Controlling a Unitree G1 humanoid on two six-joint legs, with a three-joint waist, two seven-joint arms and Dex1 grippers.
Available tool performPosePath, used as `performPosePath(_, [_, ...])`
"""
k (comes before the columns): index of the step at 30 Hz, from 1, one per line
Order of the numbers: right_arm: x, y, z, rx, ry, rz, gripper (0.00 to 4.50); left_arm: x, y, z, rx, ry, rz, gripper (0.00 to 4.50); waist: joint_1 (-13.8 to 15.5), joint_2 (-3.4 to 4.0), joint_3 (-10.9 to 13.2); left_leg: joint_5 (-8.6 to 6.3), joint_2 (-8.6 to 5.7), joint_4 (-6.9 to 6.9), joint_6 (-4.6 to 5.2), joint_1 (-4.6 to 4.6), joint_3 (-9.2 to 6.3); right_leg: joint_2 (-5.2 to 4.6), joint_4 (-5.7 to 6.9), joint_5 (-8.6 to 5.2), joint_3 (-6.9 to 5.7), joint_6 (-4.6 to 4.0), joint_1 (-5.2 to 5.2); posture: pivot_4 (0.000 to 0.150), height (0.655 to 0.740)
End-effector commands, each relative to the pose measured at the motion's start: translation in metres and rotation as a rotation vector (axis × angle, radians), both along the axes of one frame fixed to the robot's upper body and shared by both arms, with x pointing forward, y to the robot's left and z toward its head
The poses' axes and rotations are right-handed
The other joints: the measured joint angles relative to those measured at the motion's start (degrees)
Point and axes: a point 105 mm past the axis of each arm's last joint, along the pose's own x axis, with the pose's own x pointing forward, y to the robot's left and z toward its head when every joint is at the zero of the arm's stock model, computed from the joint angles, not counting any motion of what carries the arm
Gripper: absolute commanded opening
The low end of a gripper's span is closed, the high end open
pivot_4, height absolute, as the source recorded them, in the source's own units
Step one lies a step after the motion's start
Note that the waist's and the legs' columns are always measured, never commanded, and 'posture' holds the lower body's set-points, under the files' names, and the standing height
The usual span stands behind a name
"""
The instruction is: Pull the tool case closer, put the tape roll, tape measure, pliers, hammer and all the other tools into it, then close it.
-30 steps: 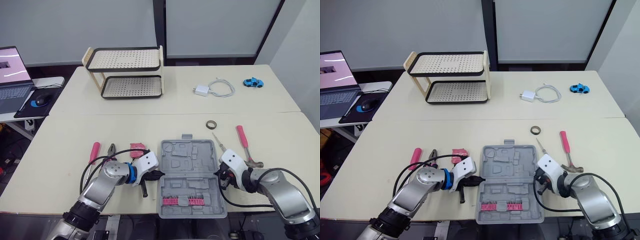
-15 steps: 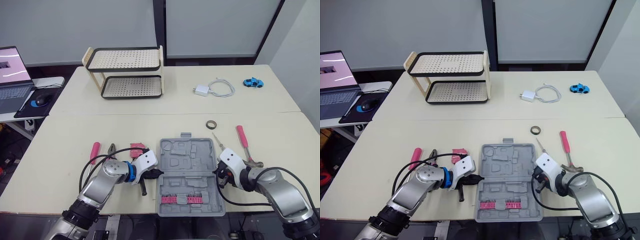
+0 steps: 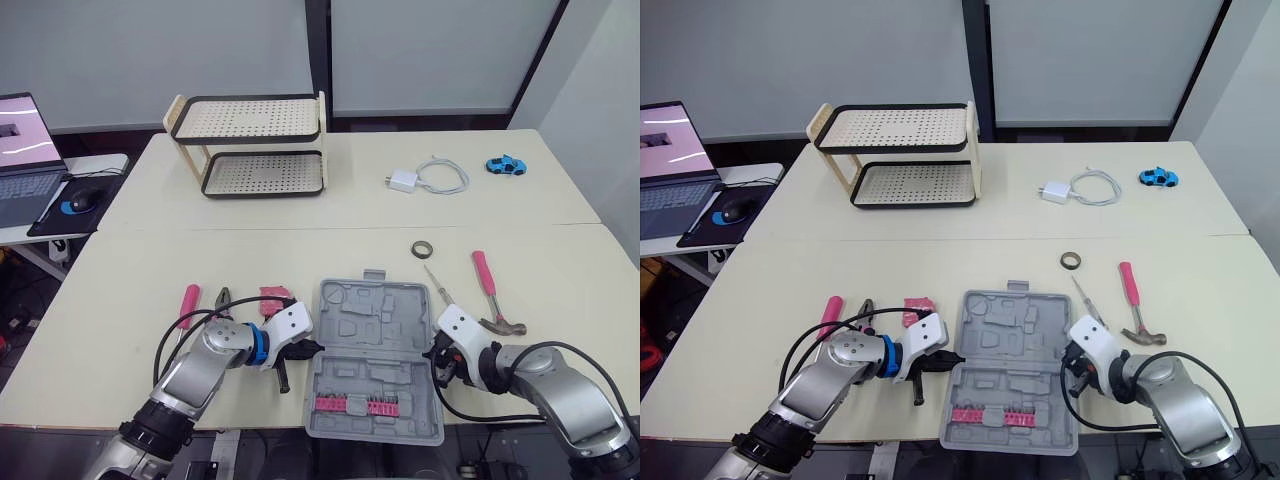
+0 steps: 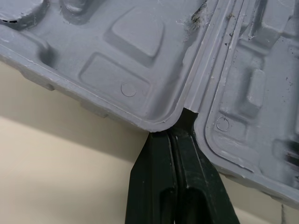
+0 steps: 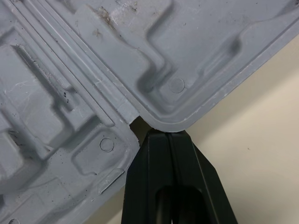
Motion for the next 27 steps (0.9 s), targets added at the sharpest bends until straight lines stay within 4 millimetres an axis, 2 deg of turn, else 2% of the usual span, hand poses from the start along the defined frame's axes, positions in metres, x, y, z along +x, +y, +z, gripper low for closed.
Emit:
performPosePath(1, [-0.005,0.020,0.010,0.070,-0.023,0.083,0.00,-0.015,-0.017,0.005,-0.045,0.012,-0.084,0.01,0.02,0.00,0.00,0.00,0.00,0.00,0.00,0.00,0.00,0.00,0.00,0.00,0.00,0.00,0.00,0.150,0.7400])
performPosePath(27, [-0.007,0.010,0.010,0.048,-0.010,0.082,0.00,-0.027,-0.019,0.002,-0.038,0.064,-0.108,0.01,0.07,0.00,0.00,0.00,-0.01,0.00,0.01,0.00,-0.01,0.00,-0.02,0.00,-0.01,0.00,0.04,0.150,0.7400])
